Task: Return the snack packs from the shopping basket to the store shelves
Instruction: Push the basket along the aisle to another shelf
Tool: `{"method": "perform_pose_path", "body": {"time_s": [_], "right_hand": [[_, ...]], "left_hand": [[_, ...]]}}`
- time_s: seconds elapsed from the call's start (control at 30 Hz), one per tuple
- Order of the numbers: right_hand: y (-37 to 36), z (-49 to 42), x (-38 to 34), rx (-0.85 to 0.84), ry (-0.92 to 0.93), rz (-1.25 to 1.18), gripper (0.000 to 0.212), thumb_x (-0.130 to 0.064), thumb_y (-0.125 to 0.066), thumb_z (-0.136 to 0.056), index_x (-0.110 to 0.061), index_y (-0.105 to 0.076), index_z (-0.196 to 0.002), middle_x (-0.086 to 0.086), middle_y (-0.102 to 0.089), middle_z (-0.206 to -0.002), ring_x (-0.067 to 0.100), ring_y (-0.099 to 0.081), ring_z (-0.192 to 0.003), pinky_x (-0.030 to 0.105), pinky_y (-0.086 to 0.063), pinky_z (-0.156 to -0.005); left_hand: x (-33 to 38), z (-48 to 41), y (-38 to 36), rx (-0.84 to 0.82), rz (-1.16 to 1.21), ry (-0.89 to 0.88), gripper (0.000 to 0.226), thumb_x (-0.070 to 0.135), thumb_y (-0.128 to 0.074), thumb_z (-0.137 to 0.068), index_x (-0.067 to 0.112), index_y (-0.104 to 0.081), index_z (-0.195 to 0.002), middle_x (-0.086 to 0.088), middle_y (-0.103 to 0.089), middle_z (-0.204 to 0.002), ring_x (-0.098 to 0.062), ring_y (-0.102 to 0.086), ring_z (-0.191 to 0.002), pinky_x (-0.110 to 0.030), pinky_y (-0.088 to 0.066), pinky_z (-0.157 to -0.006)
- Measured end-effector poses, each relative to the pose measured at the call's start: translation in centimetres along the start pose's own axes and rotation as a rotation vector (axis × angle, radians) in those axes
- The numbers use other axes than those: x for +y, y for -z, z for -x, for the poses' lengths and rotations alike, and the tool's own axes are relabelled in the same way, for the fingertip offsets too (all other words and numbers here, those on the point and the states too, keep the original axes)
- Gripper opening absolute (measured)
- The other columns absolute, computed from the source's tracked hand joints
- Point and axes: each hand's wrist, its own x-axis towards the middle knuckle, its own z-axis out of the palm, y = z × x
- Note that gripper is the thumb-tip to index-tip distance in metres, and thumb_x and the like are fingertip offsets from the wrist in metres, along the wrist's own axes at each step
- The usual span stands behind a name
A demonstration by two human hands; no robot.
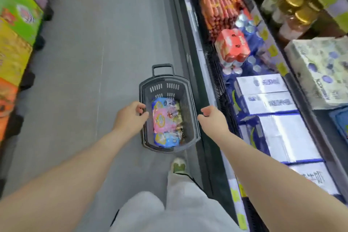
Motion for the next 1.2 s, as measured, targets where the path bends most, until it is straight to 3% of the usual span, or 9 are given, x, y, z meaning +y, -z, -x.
{"method": "perform_pose_path", "body": {"time_s": [0.17, 0.33, 0.47, 0.6, 0.73, 0.87, 0.97, 1.07, 1.2], "right_hand": [[-3.0, -8.6, 0.7, -0.073, -0.16, 0.019, 0.043, -0.028, -0.053, -0.091, -0.012, -0.048, -0.13, 0.007, -0.056, -0.129, 0.018, -0.051, -0.087, 0.027, -0.039, -0.076], [-9.2, -16.2, 6.7, -0.135, -0.337, 0.032, 0.058, -0.027, -0.055, -0.089, -0.01, -0.036, -0.14, 0.012, -0.047, -0.138, 0.03, -0.054, -0.114, 0.033, -0.043, -0.084], [-14.5, -21.9, 12.5, -0.178, -0.439, 0.027, 0.074, -0.028, -0.058, -0.088, -0.011, -0.019, -0.148, 0.013, -0.037, -0.147, 0.033, -0.045, -0.126, 0.037, -0.042, -0.092], [-18.9, -25.5, 17.0, -0.192, -0.521, 0.038, 0.084, -0.03, -0.061, -0.087, -0.009, -0.009, -0.149, 0.014, -0.031, -0.151, 0.035, -0.037, -0.133, 0.044, -0.039, -0.104], [-20.7, -26.9, 19.5, -0.079, -0.494, -0.003, 0.072, -0.031, -0.063, -0.087, -0.006, -0.026, -0.143, 0.015, -0.048, -0.135, 0.034, -0.053, -0.116, 0.04, -0.047, -0.089], [-20.4, -26.9, 19.5, 0.014, -0.387, 0.12, 0.045, -0.034, -0.063, -0.085, -0.003, -0.049, -0.115, 0.009, -0.058, -0.096, 0.03, -0.059, -0.083, 0.037, -0.05, -0.066], [-18.6, -26.1, 17.7, 0.073, -0.319, 0.155, 0.031, -0.033, -0.062, -0.082, -0.008, -0.046, -0.09, 0.003, -0.049, -0.073, 0.026, -0.053, -0.067, 0.03, -0.041, -0.052], [-15.8, -23.5, 14.9, 0.061, -0.373, 0.148, 0.034, -0.034, -0.062, -0.079, -0.009, -0.039, -0.083, 0.003, -0.048, -0.071, 0.022, -0.05, -0.06, 0.032, -0.045, -0.052], [-10.8, -17.8, 9.7, 0.04, -0.365, 0.105, 0.032, -0.031, -0.062, -0.08, -0.013, -0.035, -0.074, 0.001, -0.038, -0.062, 0.017, -0.034, -0.047, 0.026, -0.026, -0.044]], "left_hand": [[-2.7, -7.3, -2.7, -0.027, 0.004, 0.134, 0.03, 0.027, -0.062, -0.086, 0.02, -0.061, -0.114, -0.001, -0.067, -0.108, -0.016, -0.058, -0.09, -0.022, -0.037, -0.076], [-9.2, -14.4, -9.4, -0.085, -0.029, 0.276, 0.046, 0.027, -0.063, -0.085, 0.018, -0.052, -0.128, -0.007, -0.062, -0.122, -0.025, -0.058, -0.109, -0.025, -0.039, -0.084], [-14.7, -18.8, -15.8, -0.12, -0.061, 0.373, 0.075, 0.03, -0.065, -0.084, 0.011, -0.027, -0.146, -0.012, -0.043, -0.145, -0.029, -0.044, -0.13, -0.032, -0.035, -0.103], [-19.0, -21.2, -21.6, -0.201, -0.023, 0.553, 0.094, 0.038, -0.068, -0.082, 0.009, -0.009, -0.15, -0.014, -0.033, -0.15, -0.031, -0.041, -0.131, -0.035, -0.035, -0.102], [-20.8, -21.8, -24.8, -0.138, 0.056, 0.633, 0.085, 0.032, -0.067, -0.085, 0.008, -0.013, -0.146, -0.016, -0.038, -0.146, -0.035, -0.042, -0.128, -0.038, -0.038, -0.098], [-20.9, -22.1, -24.4, 0.016, 0.009, 0.632, 0.058, 0.026, -0.069, -0.081, -0.002, -0.046, -0.126, -0.019, -0.057, -0.125, -0.037, -0.054, -0.113, -0.039, -0.047, -0.092], [-18.9, -22.0, -22.4, 0.089, 0.031, 0.639, 0.056, 0.029, -0.066, -0.079, -0.003, -0.049, -0.121, -0.02, -0.057, -0.121, -0.039, -0.055, -0.109, -0.045, -0.049, -0.091], [-16.1, -20.1, -19.0, 0.126, 0.034, 0.643, 0.057, 0.032, -0.065, -0.077, 0.0, -0.051, -0.123, -0.017, -0.058, -0.121, -0.037, -0.056, -0.106, -0.041, -0.05, -0.088], [-11.9, -15.8, -11.8, 0.15, 0.022, 0.623, 0.054, 0.035, -0.066, -0.076, 0.0, -0.056, -0.116, -0.018, -0.061, -0.114, -0.038, -0.058, -0.102, -0.045, -0.052, -0.087]]}}
